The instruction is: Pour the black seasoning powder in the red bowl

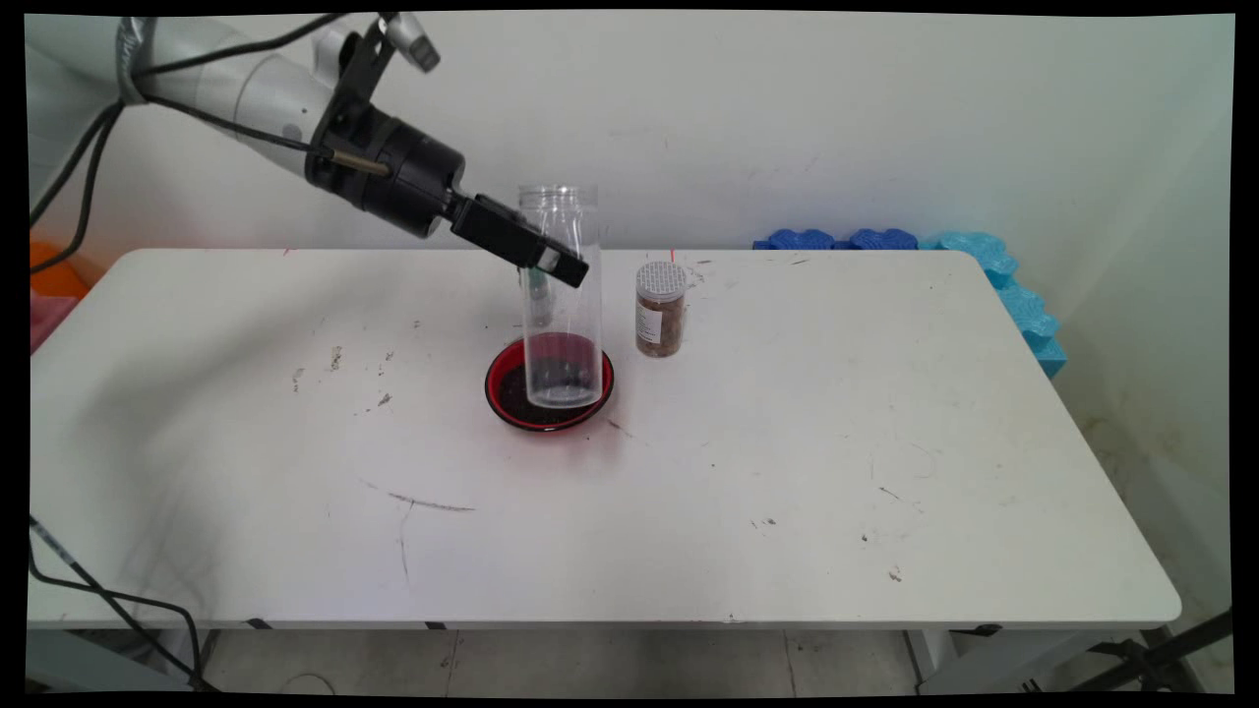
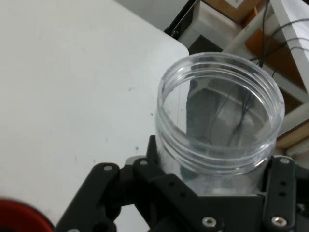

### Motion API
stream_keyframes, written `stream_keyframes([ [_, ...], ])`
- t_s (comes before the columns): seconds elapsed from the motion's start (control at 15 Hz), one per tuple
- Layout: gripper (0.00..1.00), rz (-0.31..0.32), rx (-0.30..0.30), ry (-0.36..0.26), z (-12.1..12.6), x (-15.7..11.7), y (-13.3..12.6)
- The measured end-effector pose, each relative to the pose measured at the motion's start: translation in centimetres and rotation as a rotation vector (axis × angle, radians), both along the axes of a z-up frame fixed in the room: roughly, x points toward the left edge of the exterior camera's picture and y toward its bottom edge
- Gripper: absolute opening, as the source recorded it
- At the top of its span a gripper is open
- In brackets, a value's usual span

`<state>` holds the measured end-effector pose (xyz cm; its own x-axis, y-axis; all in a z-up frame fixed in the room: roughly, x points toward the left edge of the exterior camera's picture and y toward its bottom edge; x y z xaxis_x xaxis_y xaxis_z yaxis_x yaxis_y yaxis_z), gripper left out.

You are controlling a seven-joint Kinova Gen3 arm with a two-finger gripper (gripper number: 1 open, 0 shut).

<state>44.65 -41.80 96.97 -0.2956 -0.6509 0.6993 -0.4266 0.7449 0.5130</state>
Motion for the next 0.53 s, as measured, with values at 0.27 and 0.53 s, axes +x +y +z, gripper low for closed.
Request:
stream_keyframes([
  [0.27, 0.0, -0.089, -0.189, -0.022, 1.8, -1.6, 0.7],
  [0.53, 0.0, -0.172, -0.37, -0.053, 2.8, -3.3, 1.6],
])
